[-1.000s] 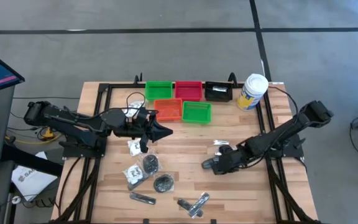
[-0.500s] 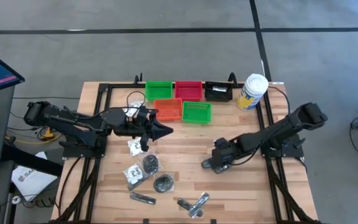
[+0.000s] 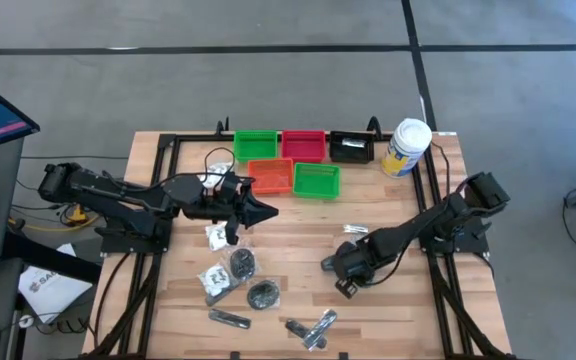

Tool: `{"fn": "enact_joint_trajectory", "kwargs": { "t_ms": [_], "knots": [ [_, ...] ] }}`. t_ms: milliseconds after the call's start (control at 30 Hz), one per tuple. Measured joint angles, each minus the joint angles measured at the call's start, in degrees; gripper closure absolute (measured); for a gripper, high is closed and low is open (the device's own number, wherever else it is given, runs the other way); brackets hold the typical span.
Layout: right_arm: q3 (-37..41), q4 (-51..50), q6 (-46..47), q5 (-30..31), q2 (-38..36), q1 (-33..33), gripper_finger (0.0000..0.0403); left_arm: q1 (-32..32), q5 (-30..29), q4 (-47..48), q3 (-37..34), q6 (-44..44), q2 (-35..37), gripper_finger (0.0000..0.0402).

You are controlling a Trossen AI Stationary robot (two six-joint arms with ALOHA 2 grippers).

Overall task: Pick & Place Travel size toiletries
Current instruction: Put the black deodorant into the green bin

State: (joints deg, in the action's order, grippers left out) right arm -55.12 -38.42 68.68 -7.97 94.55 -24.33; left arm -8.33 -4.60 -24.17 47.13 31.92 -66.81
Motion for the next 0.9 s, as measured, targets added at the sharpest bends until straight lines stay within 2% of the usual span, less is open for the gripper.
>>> {"fn": "enact_joint_trajectory", "kwargs": {
  "t_ms": [133,233,333,500,700,900],
  "knots": [
    [-6.03,-6.53,6.81,7.71,-3.22,-1.84,0.0401,0.09,0.00,0.18,0.00,-0.03,0.00,0.0395],
    [-10.06,-16.73,19.73,12.59,-5.64,-3.74,0.0399,0.10,0.00,0.18,0.00,-0.06,0.00,0.0395],
    [-11.14,-23.10,30.35,13.23,-7.71,-5.54,0.0398,0.10,0.00,0.16,0.00,-0.13,0.00,0.0395],
    [-11.14,-24.19,37.60,13.15,-8.42,-6.71,0.0388,0.10,-0.03,0.16,0.00,-1.56,0.00,0.0395],
    [-11.12,-23.49,41.26,11.01,-6.52,-5.83,0.0318,0.07,-0.03,0.10,0.00,-1.56,0.00,0.0395],
    [-10.53,-24.38,44.53,9.91,-5.13,-4.74,0.0203,0.03,-0.03,0.05,0.00,-1.53,0.00,0.0395]
  ]
}}
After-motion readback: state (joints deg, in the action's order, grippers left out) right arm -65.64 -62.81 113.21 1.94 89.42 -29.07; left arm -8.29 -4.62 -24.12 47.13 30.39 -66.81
